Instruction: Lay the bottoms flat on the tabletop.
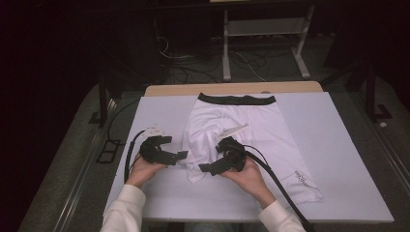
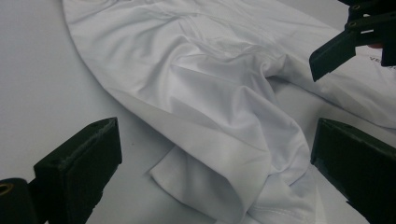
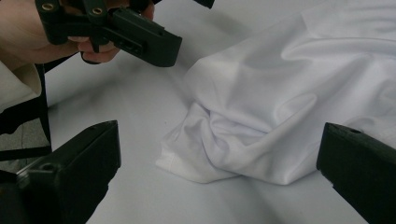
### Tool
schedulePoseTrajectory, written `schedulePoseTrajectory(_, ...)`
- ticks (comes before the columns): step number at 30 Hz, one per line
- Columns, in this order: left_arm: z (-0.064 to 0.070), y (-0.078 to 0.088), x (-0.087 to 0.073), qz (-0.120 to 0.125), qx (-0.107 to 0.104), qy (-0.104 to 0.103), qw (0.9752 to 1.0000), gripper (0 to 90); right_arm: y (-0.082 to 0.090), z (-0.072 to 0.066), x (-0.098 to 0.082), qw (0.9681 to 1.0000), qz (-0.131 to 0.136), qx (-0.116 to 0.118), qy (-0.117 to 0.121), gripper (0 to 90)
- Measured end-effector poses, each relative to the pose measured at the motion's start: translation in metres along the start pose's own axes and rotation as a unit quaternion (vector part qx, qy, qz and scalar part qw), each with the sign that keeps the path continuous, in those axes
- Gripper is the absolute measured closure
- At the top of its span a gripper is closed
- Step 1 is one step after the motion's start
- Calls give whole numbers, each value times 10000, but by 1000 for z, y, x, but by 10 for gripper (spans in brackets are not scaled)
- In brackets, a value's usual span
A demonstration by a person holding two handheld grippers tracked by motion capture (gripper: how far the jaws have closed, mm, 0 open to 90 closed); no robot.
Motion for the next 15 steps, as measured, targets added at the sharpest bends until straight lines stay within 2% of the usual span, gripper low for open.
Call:
schedulePoseTrajectory(11, -4, -4, -5, -172, 9, 12, 9999, 22, -19, -4, -6, 9997, -220, 18, 69, 3)
schedulePoseTrajectory(15, -5, -4, -7, -242, -3, 4, 9997, 50, -24, -6, -8, 9996, -261, 95, 50, 45)
Point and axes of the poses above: each handheld gripper's, and its own axes: y roughly backward along the jaws, x roughly out of its top, z roughly to its right, the point moved 5 cm from there along -y, roughly forward along the jaws, and after that the axes turned 8 degrees about x, right-handed, at the moved point
